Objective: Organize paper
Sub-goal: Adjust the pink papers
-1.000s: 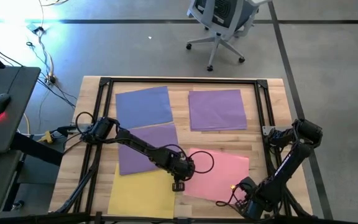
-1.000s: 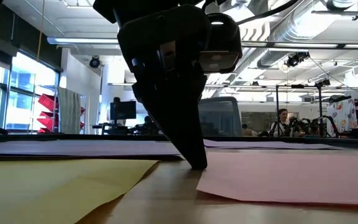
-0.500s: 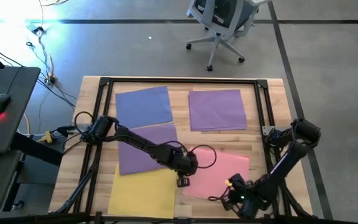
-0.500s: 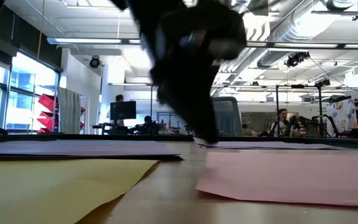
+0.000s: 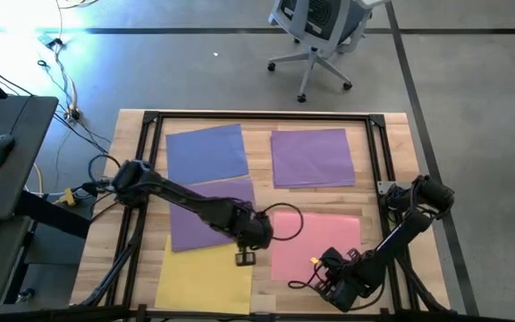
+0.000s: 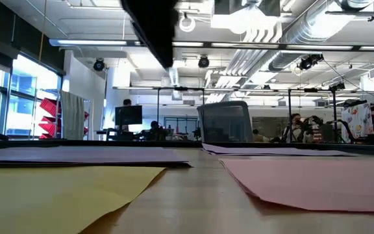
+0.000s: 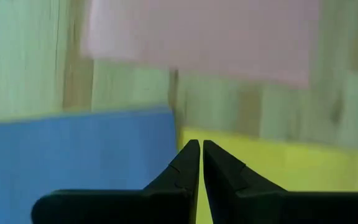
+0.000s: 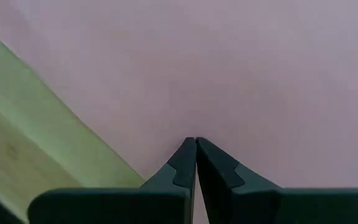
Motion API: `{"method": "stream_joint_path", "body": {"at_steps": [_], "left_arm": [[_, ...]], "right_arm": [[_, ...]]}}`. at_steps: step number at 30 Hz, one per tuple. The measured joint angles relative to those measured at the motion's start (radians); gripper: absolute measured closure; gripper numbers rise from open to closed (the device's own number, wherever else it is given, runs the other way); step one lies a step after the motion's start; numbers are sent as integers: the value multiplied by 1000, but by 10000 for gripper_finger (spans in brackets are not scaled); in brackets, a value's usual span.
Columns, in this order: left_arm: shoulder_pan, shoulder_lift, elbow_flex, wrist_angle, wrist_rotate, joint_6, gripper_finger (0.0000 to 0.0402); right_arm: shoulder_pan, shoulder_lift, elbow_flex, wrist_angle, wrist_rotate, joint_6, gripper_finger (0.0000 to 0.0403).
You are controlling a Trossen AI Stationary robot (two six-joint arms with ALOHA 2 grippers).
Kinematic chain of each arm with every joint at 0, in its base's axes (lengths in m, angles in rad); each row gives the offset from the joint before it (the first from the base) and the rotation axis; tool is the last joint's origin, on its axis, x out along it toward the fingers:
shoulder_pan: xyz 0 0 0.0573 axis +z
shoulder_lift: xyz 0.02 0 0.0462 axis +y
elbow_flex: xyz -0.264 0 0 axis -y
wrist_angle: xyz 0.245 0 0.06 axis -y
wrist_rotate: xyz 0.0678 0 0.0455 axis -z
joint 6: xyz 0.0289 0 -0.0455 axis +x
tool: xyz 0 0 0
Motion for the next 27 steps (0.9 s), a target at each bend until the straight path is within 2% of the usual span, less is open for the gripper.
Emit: {"method": "stream_joint_path", "body": {"at_steps": [7,9,15,20,27], "left_arm": [[-59,-133,0,-149,-44,-103,402],[-76,-172,0,-180,-55,-148,402],[-123,-245,0,-270,-93,-292,402],[-155,-249,-1,-383,-147,-361,402],[-176,-248,-77,-399,-166,-378,402]], "right_arm": [[0,-6,-1,-16,-53,-189,403],[0,-18,-2,-43,-76,-198,403],[-6,-123,-5,-104,-71,-134,403],[-7,-147,-5,-72,50,-21,403],[-27,-48,-72,203,98,91,403]]}}
